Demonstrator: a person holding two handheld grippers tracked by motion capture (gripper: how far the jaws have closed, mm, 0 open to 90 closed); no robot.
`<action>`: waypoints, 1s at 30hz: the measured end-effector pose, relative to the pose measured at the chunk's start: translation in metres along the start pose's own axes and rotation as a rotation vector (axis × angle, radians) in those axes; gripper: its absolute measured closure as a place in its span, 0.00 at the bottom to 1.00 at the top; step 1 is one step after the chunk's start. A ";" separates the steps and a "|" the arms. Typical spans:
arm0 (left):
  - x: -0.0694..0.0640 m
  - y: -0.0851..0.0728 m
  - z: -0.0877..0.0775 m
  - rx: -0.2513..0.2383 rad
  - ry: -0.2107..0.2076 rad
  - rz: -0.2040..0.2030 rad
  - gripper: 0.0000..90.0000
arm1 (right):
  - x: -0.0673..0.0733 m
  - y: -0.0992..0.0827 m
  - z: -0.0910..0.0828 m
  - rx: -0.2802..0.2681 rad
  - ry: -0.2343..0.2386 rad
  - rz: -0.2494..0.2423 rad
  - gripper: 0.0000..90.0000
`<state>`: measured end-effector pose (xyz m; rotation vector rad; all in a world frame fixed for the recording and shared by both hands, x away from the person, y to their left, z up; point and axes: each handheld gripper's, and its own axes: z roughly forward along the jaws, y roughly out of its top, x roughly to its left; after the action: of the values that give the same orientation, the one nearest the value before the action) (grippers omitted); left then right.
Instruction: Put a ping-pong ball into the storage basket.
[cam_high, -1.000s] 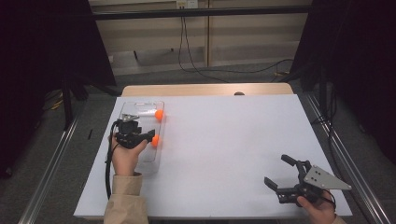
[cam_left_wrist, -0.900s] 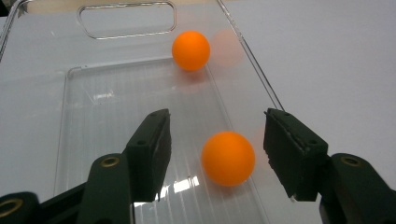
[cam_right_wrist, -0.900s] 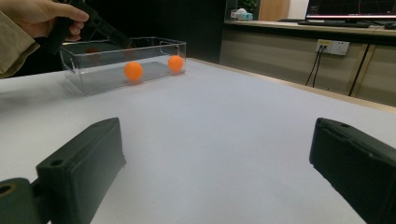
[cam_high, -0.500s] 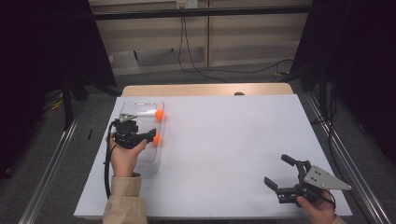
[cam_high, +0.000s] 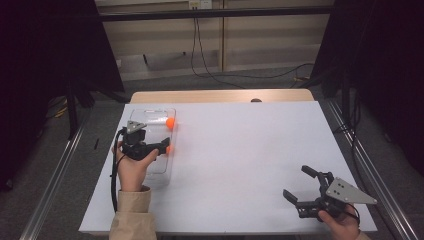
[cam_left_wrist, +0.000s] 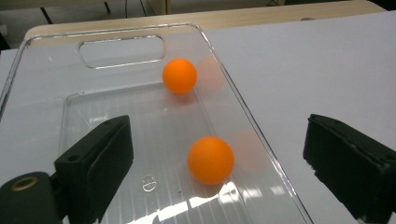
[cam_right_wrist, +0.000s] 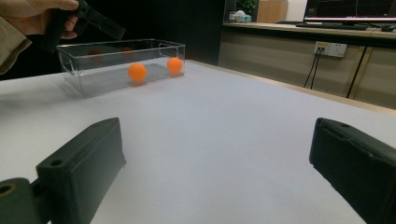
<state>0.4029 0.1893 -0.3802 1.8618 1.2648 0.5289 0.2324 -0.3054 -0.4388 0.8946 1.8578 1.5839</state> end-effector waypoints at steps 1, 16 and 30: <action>0.000 0.000 -0.001 -0.003 -0.006 0.005 0.07 | 0.000 0.000 0.000 0.001 0.000 0.000 0.03; -0.007 -0.008 -0.014 -0.088 -0.080 0.040 0.04 | 0.002 0.002 0.002 -0.002 0.009 -0.014 0.03; -0.006 -0.021 -0.028 -0.163 -0.124 0.024 0.04 | 0.002 0.002 0.001 -0.005 -0.001 -0.012 0.03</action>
<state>0.3690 0.1983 -0.3802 1.7474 1.0862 0.5056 0.2324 -0.3031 -0.4371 0.8798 1.8548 1.5801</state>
